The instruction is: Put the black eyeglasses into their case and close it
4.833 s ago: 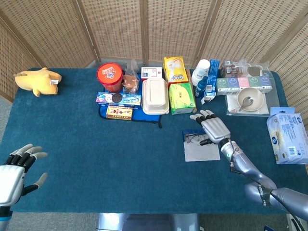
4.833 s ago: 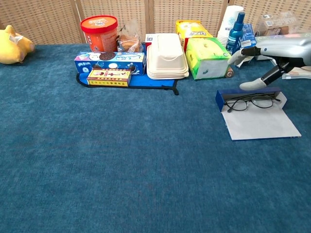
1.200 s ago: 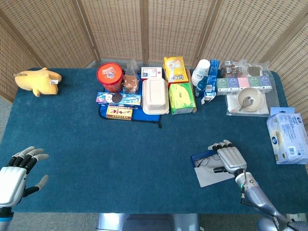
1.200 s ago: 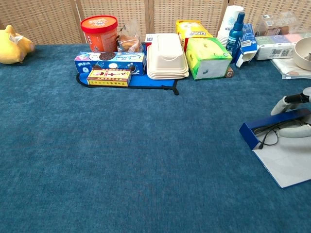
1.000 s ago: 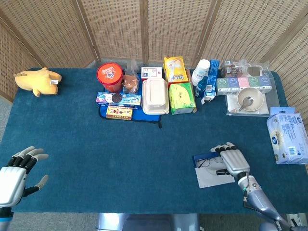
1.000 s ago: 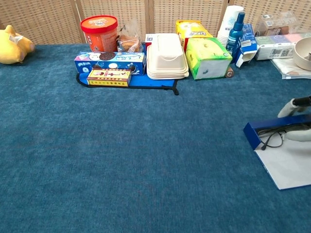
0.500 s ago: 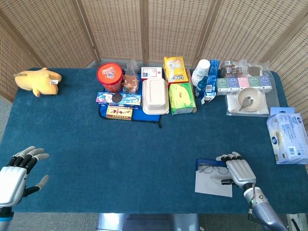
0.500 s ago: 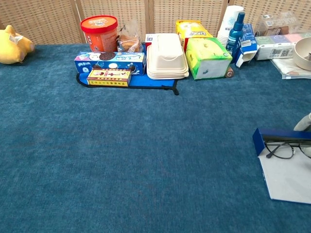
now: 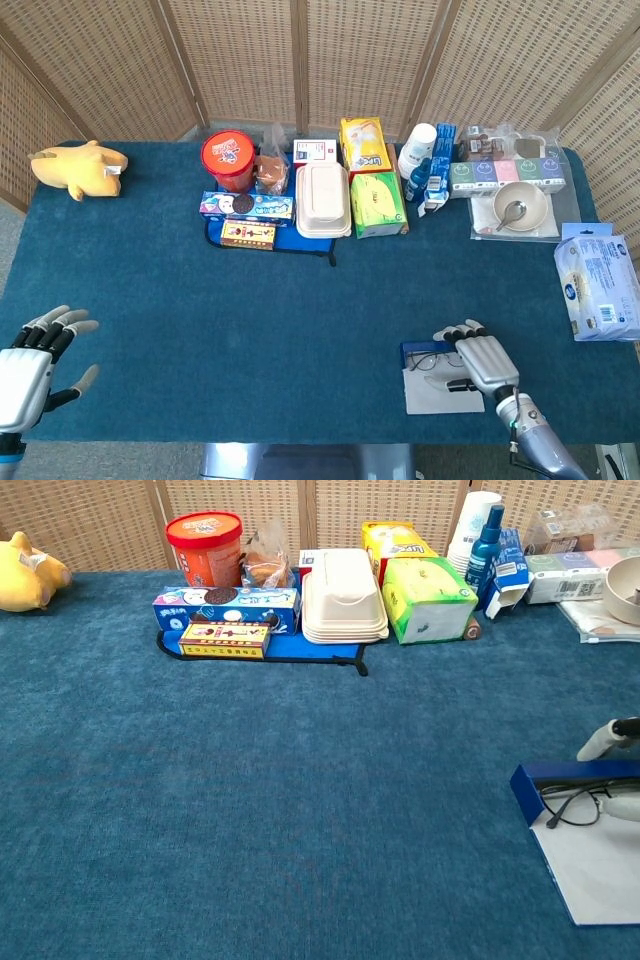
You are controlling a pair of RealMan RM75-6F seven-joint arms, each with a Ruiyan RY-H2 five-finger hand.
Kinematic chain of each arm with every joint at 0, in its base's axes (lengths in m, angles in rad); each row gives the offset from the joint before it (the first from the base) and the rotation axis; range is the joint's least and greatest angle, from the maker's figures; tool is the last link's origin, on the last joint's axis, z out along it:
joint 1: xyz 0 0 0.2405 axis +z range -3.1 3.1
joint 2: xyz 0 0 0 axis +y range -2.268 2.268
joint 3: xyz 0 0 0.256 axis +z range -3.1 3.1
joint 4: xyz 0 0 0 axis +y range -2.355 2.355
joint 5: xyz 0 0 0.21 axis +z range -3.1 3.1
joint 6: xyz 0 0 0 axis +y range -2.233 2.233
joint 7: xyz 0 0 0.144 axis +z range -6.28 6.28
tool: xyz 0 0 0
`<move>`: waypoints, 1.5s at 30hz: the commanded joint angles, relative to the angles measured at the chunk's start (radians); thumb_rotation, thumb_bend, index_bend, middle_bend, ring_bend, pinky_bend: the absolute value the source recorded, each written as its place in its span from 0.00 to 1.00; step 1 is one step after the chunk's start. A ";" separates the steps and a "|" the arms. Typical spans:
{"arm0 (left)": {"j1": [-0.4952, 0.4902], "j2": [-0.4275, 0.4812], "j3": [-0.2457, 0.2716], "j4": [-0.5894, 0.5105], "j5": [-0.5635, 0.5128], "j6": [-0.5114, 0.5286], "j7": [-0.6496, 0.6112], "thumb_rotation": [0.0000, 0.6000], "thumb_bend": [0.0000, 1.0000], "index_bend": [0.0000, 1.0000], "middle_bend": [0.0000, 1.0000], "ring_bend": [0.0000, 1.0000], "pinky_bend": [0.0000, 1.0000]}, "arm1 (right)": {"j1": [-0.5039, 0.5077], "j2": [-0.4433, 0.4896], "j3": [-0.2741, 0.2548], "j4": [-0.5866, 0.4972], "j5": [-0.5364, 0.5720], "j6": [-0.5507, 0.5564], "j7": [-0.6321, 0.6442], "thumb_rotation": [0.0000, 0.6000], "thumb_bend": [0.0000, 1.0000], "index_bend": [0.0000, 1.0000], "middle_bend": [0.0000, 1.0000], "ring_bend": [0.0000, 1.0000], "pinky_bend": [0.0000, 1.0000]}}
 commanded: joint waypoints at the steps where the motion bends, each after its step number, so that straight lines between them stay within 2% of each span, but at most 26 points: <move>1: 0.002 0.001 0.001 0.001 0.001 0.002 -0.001 1.00 0.23 0.29 0.25 0.16 0.19 | 0.007 -0.007 0.005 0.006 -0.001 -0.016 0.000 0.36 0.21 0.23 0.22 0.18 0.13; 29: 0.001 -0.005 0.000 0.011 0.005 0.001 -0.010 1.00 0.23 0.29 0.25 0.16 0.19 | -0.087 0.029 -0.053 -0.059 -0.070 0.043 -0.008 0.36 0.21 0.23 0.22 0.18 0.13; 45: 0.000 -0.005 0.000 0.009 0.009 -0.001 -0.008 1.00 0.23 0.29 0.25 0.16 0.19 | -0.120 0.045 -0.048 -0.056 -0.049 0.058 -0.017 0.36 0.21 0.23 0.22 0.18 0.13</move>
